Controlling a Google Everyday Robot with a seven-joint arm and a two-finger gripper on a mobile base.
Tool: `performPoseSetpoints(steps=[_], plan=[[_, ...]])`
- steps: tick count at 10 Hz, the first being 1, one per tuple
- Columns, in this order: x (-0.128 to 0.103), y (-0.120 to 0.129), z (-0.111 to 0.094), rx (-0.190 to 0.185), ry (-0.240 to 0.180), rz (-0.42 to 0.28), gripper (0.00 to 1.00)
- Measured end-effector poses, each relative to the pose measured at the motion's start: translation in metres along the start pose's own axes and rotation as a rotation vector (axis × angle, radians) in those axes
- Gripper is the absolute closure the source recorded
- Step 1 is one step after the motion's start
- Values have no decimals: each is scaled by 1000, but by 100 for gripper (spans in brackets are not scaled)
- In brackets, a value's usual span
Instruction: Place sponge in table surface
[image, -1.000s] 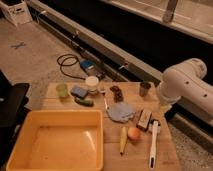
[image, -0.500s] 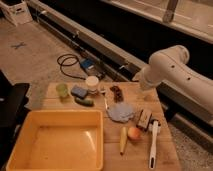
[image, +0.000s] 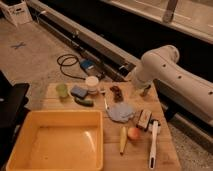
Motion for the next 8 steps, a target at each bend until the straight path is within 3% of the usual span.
performPoseSetpoints(steps=[4,8], plan=[[-9,-11,7,20,-9,-32,35],[-75,-41,39,29,-42,-138,35]])
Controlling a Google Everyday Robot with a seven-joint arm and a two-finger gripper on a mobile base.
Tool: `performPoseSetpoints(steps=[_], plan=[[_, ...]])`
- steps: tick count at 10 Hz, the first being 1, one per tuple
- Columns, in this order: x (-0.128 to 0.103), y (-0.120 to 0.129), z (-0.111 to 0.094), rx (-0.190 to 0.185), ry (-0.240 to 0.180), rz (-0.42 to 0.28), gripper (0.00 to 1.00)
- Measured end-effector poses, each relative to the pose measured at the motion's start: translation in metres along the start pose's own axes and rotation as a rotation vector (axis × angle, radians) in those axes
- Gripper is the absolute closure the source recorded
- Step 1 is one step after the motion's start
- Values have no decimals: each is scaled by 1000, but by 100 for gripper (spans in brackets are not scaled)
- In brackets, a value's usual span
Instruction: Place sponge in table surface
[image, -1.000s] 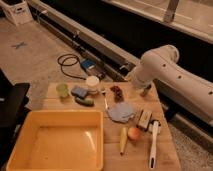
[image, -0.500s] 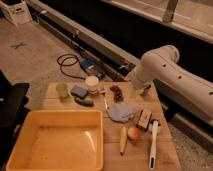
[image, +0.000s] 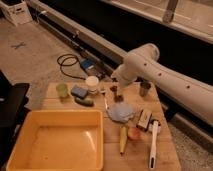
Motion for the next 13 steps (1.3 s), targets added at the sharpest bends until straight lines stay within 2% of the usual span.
performPoseSetpoints(steps=[5,9,13], plan=[[-58,-35,43,-27,-81,-147,35],[-103,-57,68,-42,-118,-235,35],[-105,-57,69,-46,-122,-237,35]])
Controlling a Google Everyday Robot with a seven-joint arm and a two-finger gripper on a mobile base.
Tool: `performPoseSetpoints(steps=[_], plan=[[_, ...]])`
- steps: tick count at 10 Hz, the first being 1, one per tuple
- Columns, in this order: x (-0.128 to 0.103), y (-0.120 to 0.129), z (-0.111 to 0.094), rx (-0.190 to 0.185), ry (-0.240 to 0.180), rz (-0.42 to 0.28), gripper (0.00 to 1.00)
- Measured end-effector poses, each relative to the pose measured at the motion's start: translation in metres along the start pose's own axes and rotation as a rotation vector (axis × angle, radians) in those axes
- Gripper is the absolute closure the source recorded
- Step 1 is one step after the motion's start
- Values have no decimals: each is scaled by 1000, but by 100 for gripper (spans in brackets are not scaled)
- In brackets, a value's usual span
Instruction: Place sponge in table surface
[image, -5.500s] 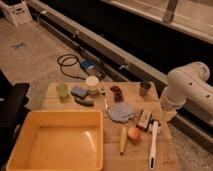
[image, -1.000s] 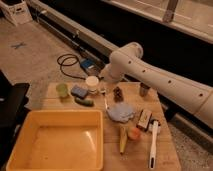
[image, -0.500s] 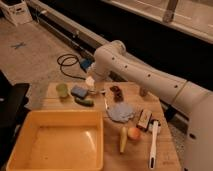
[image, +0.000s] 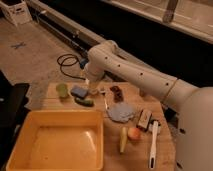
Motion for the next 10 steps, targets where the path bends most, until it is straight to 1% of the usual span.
performPoseSetpoints(steps=[2,3,4,5,6,7,10], plan=[[3,-3,1,-1,0,1,35],[3,-6,10,-11,-7,-8,35],[1,-8,26,-21,-16,-12,35],[3,-8,37,-26,-25,-8,35],[4,-9,43,-32,-33,-6,35],[3,-10,55,-44,-46,-5,35],[1,-17,83,-76,-71,-6,35]])
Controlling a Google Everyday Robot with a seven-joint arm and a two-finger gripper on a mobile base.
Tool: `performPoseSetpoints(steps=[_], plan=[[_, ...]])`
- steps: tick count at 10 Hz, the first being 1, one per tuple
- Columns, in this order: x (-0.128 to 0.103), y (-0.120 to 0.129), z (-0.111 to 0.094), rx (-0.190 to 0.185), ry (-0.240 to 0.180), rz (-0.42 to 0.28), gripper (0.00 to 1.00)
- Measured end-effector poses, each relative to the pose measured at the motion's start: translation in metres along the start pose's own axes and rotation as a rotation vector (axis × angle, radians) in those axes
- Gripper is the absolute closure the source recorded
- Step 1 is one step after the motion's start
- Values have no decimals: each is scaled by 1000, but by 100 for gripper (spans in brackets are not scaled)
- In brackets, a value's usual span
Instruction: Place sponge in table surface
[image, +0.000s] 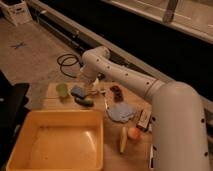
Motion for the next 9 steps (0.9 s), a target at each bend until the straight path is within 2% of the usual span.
performPoseSetpoints(steps=[6,9], plan=[[0,-23,50,-81,-66,-33,35],[10,-28,63,-95,-90,-20,35]])
